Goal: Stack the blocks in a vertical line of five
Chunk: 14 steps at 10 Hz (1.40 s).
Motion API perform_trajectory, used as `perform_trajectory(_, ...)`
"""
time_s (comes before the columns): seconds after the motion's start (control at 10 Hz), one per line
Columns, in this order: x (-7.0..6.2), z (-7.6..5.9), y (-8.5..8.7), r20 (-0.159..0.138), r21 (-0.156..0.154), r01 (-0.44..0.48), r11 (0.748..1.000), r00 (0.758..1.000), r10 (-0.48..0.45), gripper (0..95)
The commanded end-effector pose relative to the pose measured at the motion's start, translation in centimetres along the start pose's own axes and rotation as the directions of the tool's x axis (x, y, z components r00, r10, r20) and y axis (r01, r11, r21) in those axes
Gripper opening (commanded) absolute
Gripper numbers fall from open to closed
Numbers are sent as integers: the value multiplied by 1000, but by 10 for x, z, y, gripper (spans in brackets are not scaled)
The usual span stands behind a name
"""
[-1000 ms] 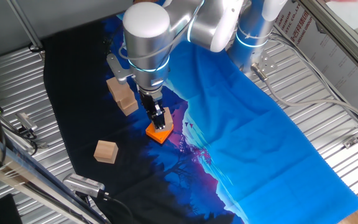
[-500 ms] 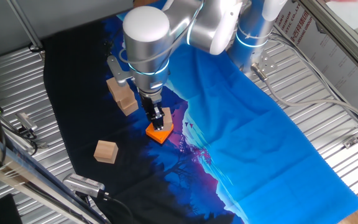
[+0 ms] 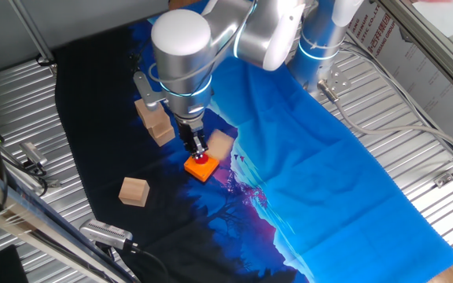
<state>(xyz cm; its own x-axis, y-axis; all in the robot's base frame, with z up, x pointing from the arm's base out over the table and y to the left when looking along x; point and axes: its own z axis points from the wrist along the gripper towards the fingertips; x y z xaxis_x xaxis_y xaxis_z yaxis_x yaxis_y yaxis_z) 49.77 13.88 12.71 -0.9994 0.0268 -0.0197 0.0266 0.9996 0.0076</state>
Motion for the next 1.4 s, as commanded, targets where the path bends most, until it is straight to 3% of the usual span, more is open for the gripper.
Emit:
perform_trajectory(0.1, 1, -1, -1, 2, -1, 1, 1000, 1000, -1, 0)
perform_trajectory(0.5, 1, -1, -1, 15, -9, 20, 1000, 1000, -20, 0)
perform_trajectory(0.6, 1, -1, -1, 23, -18, 46, 999, 999, -45, 570)
perform_trajectory(0.7, 1, -1, -2, 42, -19, 58, 998, 998, -57, 950)
perform_trajectory(1.0, 6, -2, -12, 41, -22, 57, 998, 998, -56, 950)
perform_trajectory(1.4, 23, 2, -43, 22, -2, 34, 999, 999, -34, 950)
